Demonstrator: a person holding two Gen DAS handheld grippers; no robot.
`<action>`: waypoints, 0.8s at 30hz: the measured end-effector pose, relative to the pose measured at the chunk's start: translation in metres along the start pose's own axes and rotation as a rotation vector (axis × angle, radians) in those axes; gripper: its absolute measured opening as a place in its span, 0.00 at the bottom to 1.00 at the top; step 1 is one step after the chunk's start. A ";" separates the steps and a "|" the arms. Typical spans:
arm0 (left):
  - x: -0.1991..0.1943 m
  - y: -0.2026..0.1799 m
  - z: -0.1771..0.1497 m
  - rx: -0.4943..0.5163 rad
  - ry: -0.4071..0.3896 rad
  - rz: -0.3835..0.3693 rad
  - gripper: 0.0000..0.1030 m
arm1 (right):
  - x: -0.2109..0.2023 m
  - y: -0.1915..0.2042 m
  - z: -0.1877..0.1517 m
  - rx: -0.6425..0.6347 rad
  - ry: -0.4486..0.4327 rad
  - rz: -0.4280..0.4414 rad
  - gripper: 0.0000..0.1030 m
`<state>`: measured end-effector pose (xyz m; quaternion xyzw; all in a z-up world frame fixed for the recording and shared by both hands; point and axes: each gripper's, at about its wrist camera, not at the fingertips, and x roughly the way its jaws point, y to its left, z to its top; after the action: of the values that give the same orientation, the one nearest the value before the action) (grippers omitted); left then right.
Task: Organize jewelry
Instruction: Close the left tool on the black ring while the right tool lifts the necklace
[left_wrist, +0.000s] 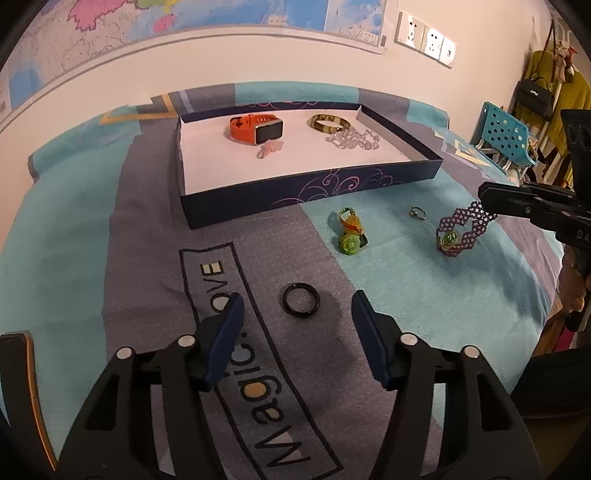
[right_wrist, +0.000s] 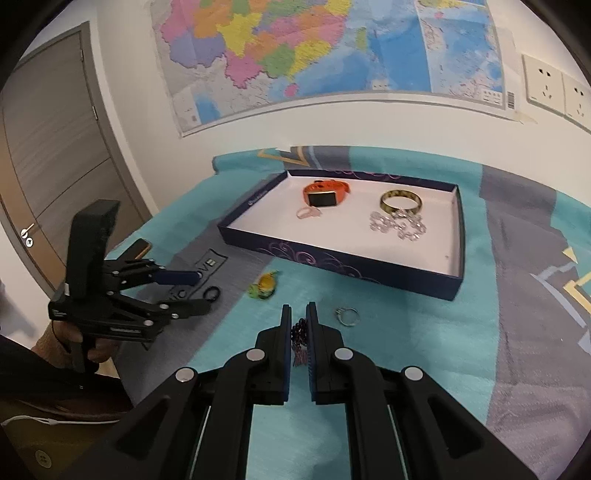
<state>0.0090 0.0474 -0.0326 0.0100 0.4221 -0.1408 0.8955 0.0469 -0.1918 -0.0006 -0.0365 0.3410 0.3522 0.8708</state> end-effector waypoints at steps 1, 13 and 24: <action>0.001 -0.001 0.000 0.003 0.002 0.003 0.54 | 0.000 0.000 0.001 0.002 -0.002 0.004 0.06; 0.008 -0.011 0.004 0.046 0.020 0.045 0.36 | -0.003 -0.001 0.012 0.026 -0.039 0.032 0.06; 0.007 -0.013 0.002 0.065 0.019 0.059 0.30 | -0.002 -0.005 0.013 0.035 -0.037 0.032 0.06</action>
<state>0.0116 0.0329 -0.0349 0.0529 0.4254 -0.1278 0.8944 0.0565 -0.1922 0.0101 -0.0096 0.3316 0.3607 0.8717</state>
